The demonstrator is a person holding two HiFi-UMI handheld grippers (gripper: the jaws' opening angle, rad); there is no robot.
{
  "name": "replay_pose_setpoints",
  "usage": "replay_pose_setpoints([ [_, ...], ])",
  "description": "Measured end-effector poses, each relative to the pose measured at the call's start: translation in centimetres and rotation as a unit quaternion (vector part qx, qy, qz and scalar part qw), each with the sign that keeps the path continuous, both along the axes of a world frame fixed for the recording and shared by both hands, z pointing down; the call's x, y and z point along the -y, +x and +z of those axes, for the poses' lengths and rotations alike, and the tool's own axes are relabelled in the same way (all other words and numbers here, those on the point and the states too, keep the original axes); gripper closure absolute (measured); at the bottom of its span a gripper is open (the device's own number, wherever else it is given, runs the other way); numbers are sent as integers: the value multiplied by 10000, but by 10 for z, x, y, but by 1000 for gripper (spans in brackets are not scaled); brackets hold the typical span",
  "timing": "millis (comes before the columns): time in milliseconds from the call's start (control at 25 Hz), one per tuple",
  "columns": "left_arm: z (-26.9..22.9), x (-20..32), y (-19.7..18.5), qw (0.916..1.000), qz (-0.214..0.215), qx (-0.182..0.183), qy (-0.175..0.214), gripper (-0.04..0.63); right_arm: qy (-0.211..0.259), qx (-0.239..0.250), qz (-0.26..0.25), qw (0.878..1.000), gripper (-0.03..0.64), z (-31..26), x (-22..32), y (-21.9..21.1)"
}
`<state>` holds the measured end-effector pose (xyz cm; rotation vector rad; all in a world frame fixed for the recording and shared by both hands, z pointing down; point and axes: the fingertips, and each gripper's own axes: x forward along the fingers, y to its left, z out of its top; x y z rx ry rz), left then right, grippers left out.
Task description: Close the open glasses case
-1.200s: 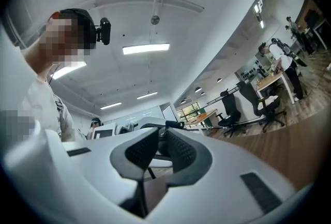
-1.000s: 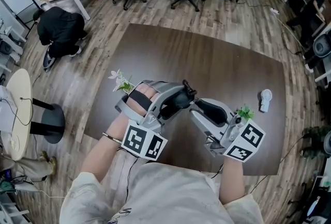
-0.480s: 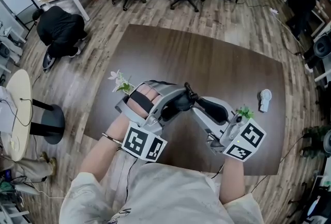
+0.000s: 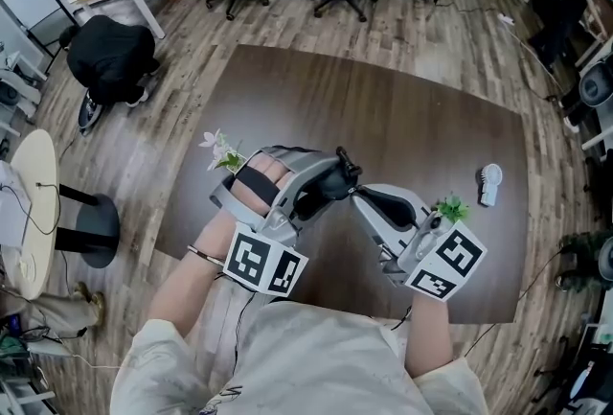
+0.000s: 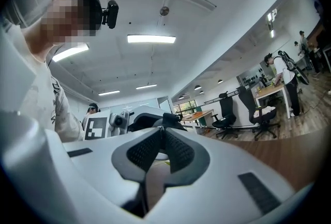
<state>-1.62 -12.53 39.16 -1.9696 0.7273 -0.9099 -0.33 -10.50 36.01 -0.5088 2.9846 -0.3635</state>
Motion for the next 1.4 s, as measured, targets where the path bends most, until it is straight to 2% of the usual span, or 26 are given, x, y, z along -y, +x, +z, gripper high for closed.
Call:
replay_pose_setpoints([
  [80, 2, 0, 1, 10000, -10, -2, -4, 342, 85, -94, 78, 9999, 611, 2, 0, 0],
  [320, 3, -2, 1, 9998, 1, -99, -157, 341, 351, -399, 84, 9986, 615, -3, -8, 0],
  [520, 5, -3, 8, 9994, 60, -234, -230, 316, 141, -149, -297, 9993, 617, -7, -21, -10],
  [760, 4, -4, 17, 9995, 102, -263, -157, 314, 75, -171, -356, 9992, 617, -6, -26, -9],
  [920, 8, -2, 20, 9998, 139, -167, -41, 312, 60, -184, -389, 9991, 615, -4, -27, -7],
  [1040, 14, -1, 19, 9999, 107, -39, -26, 285, 89, -180, -405, 9990, 617, -4, -28, -8],
  [1240, 11, -4, 20, 9996, 170, -192, -116, 311, 88, -160, -440, 9989, 617, -7, -30, -7],
  [1400, 11, -6, 16, 9986, 240, -387, -272, 346, 279, -442, -360, 9980, 617, -7, -28, -1],
])
